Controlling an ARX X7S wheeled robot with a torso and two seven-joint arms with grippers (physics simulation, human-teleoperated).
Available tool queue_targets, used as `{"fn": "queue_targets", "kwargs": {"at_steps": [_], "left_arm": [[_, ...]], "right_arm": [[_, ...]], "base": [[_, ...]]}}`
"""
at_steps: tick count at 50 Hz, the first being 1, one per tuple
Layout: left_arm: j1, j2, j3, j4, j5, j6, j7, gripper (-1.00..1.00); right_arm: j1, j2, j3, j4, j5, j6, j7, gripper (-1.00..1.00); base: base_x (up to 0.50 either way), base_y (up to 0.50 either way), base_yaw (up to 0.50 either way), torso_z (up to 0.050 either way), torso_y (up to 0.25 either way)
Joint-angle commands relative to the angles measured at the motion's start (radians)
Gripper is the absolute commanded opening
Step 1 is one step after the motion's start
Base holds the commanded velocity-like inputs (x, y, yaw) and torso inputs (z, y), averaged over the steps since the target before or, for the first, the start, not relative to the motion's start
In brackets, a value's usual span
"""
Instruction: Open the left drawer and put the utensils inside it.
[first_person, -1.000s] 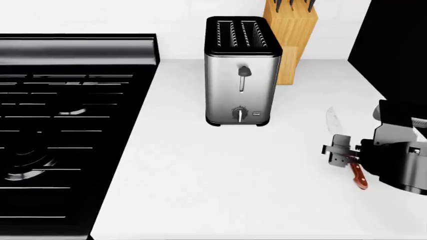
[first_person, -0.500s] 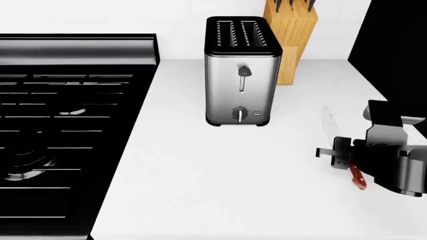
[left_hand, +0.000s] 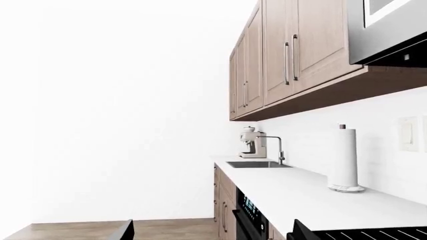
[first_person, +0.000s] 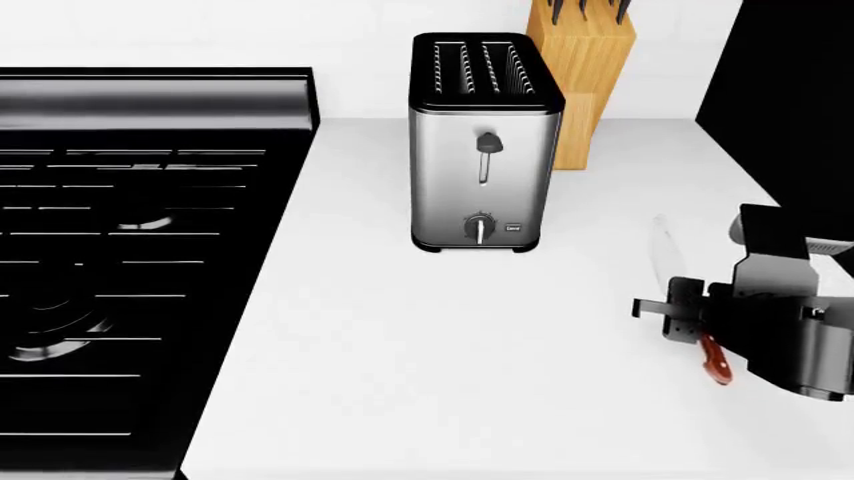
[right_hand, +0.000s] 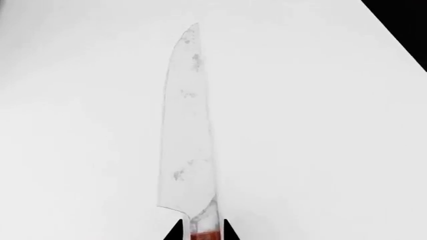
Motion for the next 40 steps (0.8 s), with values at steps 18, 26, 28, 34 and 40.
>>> {"fn": "queue_targets", "kwargs": {"at_steps": [18,26,28,34,40], "left_arm": [[0.0,0.001,-0.005,0.0,-0.002,-0.002,0.006,1.0],[0.0,0.0,-0.003,0.0,-0.001,-0.001,0.005,1.0],[0.0,0.001,-0.008,0.0,-0.005,-0.002,0.005,1.0],[0.0,0.002,-0.012,0.0,-0.008,-0.003,0.007,1.0],[0.0,0.0,-0.036,0.0,-0.024,-0.011,0.011,1.0]], "right_arm": [[0.024,0.064,0.024,-0.119,0.229,0.003,0.16,-1.0],[0.048,0.083,0.047,-0.136,0.251,-0.009,0.174,-1.0],[0.054,0.091,0.056,-0.138,0.261,-0.014,0.18,-1.0],[0.058,0.111,0.067,-0.144,0.271,-0.023,0.194,-1.0],[0.132,0.116,0.064,-0.163,0.328,-0.002,0.246,-1.0]], "base": [[0.0,0.0,0.0,0.0,0.0],[0.0,0.0,0.0,0.0,0.0],[0.0,0.0,0.0,0.0,0.0],[0.0,0.0,0.0,0.0,0.0],[0.0,0.0,0.0,0.0,0.0]]}}
